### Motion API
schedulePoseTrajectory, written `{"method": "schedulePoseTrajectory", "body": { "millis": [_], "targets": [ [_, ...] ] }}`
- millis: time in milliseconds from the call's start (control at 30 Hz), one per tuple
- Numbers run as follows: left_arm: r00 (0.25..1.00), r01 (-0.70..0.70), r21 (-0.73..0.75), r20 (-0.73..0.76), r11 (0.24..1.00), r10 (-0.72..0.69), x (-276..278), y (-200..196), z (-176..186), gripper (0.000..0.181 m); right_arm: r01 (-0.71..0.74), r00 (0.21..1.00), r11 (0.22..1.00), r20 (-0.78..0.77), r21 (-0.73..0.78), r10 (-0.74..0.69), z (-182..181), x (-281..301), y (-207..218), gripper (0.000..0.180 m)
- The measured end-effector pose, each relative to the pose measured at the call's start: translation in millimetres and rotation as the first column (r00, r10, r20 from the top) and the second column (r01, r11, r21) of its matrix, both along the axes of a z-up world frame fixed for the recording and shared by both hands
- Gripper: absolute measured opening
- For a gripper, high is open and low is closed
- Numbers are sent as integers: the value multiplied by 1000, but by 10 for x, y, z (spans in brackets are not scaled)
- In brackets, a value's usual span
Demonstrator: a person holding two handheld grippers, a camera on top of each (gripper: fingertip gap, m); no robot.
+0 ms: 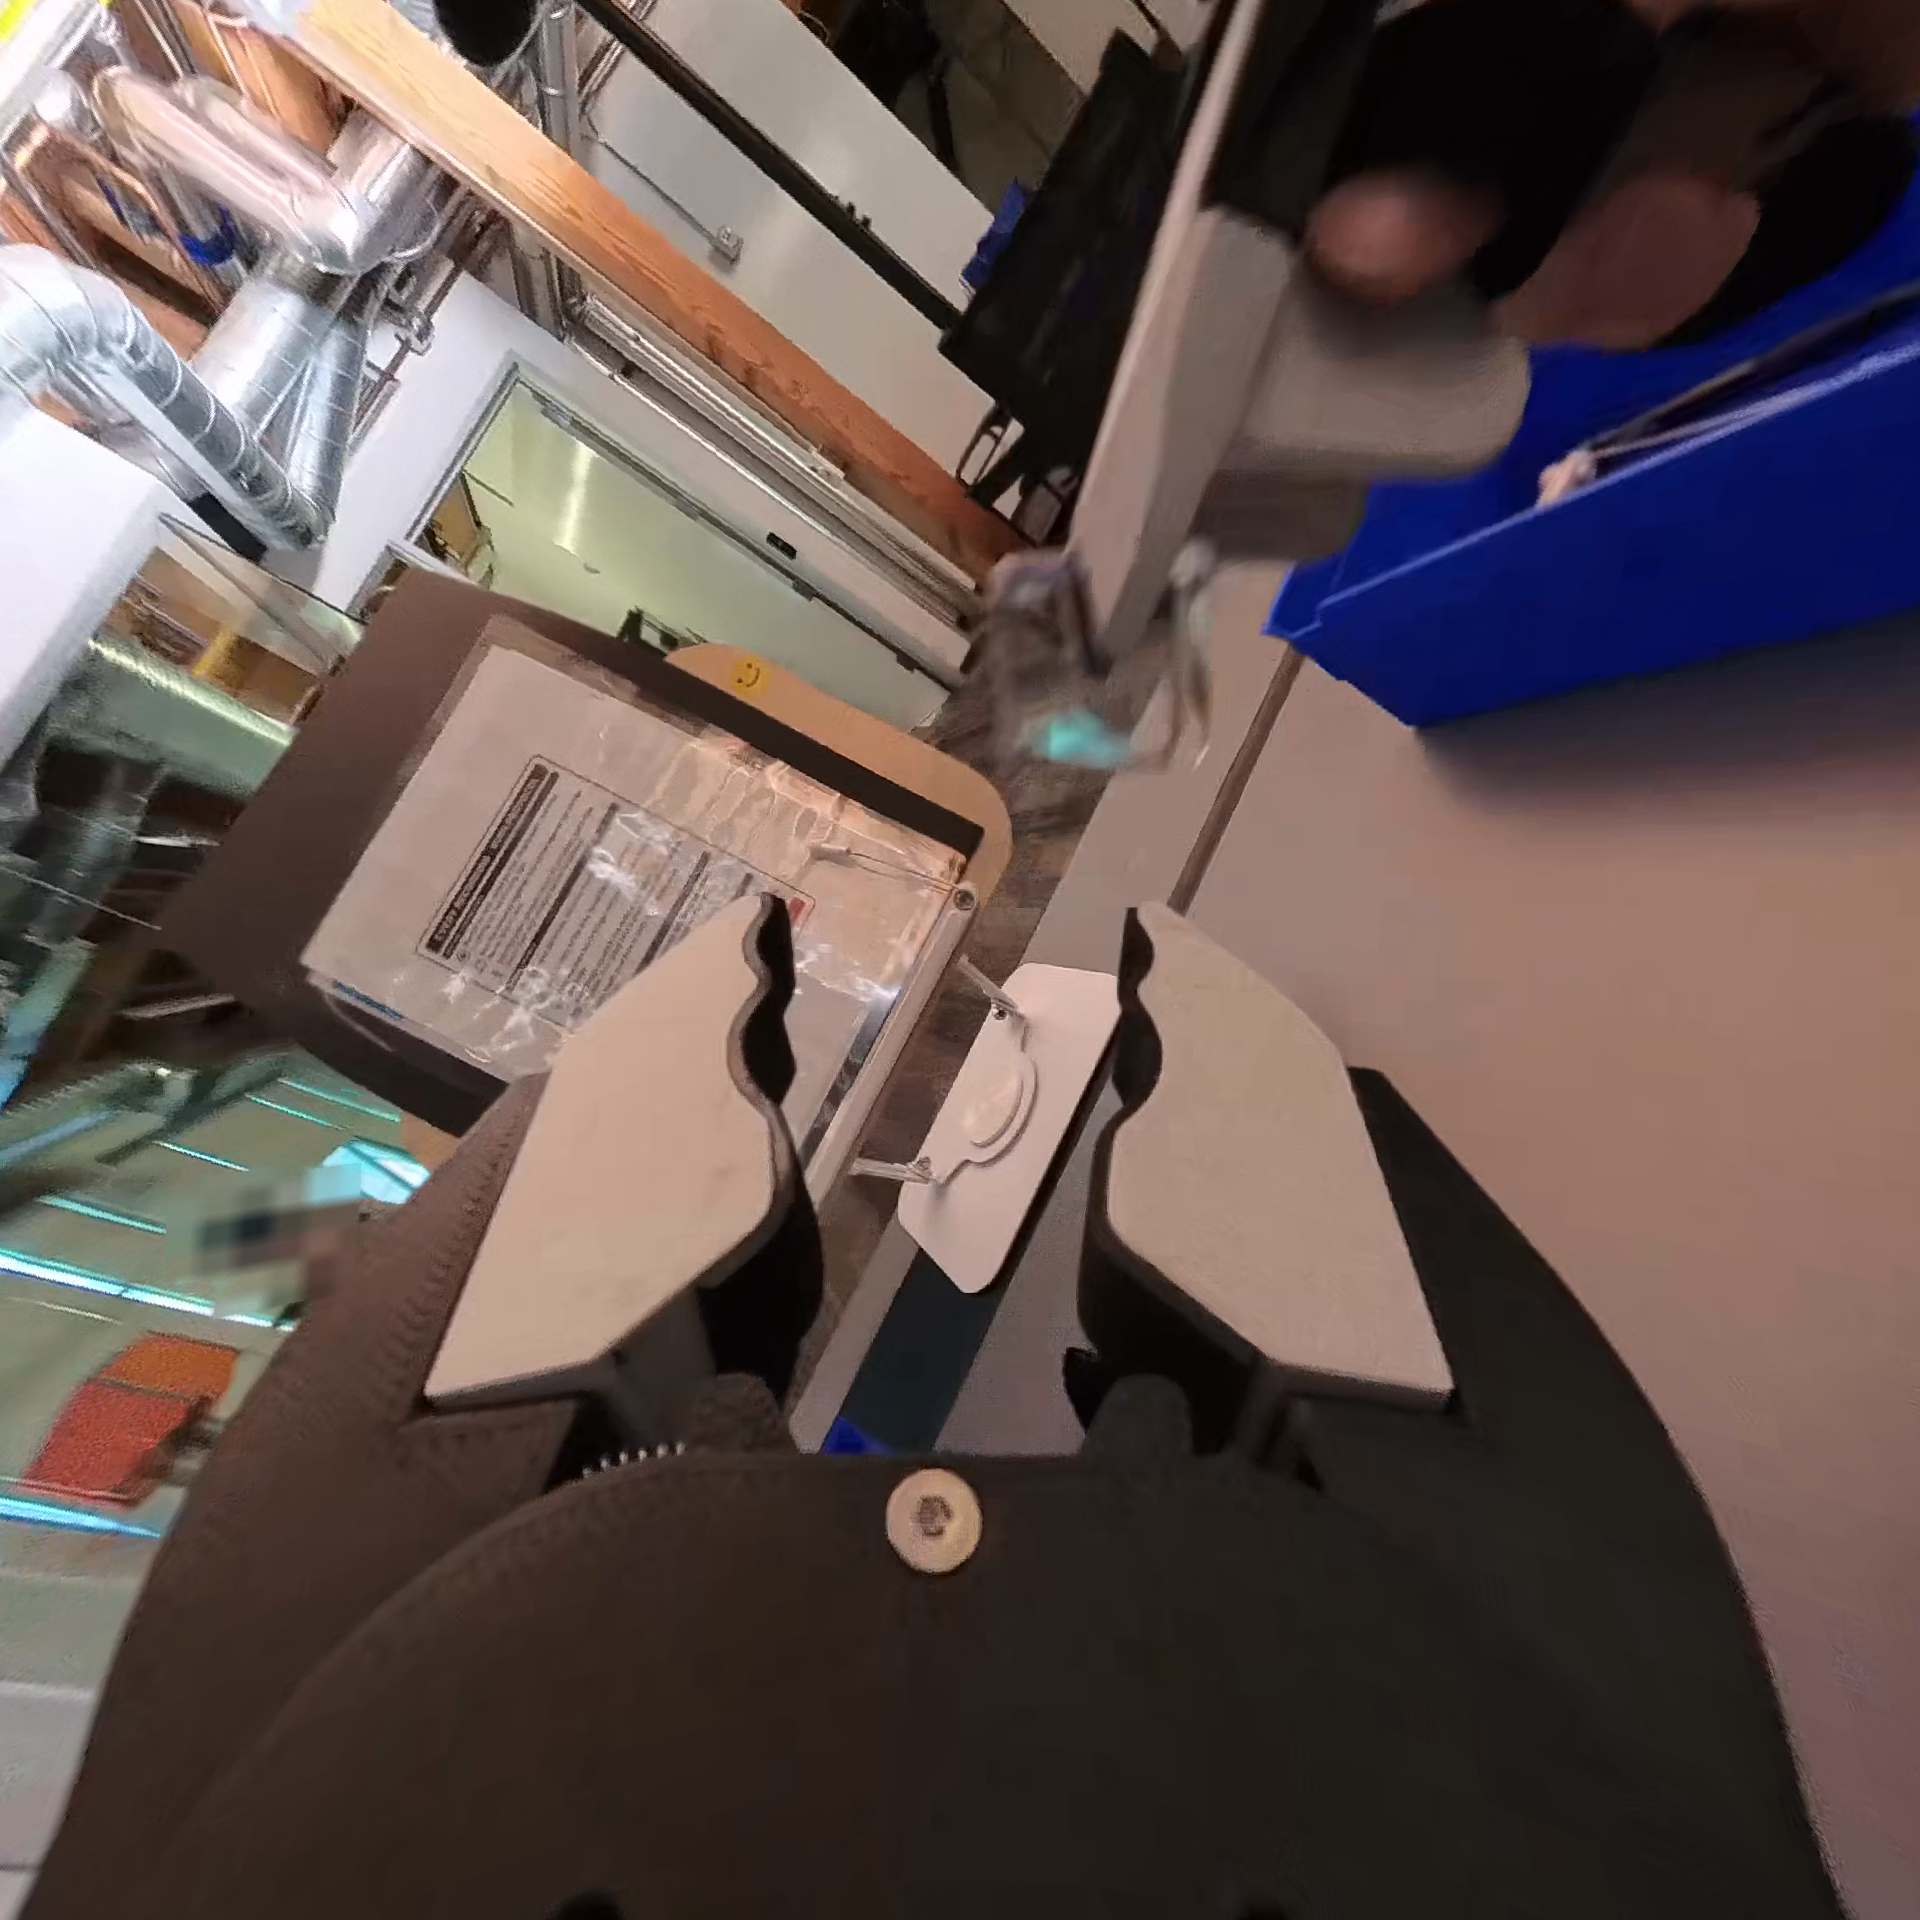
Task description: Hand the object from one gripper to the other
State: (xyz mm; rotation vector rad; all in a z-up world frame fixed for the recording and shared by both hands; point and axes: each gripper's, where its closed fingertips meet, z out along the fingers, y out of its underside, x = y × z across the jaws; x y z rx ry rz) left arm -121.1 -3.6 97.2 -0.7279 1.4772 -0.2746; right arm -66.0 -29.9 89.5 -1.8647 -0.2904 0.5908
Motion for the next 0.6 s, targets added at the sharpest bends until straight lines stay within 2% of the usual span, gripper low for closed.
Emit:
{"method": "schedulePoseTrajectory", "body": {
  "millis": [100, 200, 267, 400, 600],
  "targets": [
    [1000, -15, -59, 19, 998, 16, -121, 97, 127, 53, 317, 936, 943, 197, -104, -293, -203, 971, -219, 44],
    [999, -51, -90, 12, 995, 52, -204, 220, 175, 53, 544, 835, 781, 288, -307, -469, -701, 1837, -537, 45],
    [997, -74, -100, 6, 992, 75, -236, 291, 178, 52, 579, 815, 683, 297, -446, -497, -1097, 2181, -710, 45],
    [994, -113, -114, -27, 987, 110, -270, 399, 142, 52, 536, 827, 530, 281, -657, -488, -1754, 2446, -955, 45],
    [986, -162, -127, -61, 979, 155, -317, 547, 97, 51, 537, 817, 398, 339, -744, -467, -2199, 2588, -1083, 45]
  ]
}}
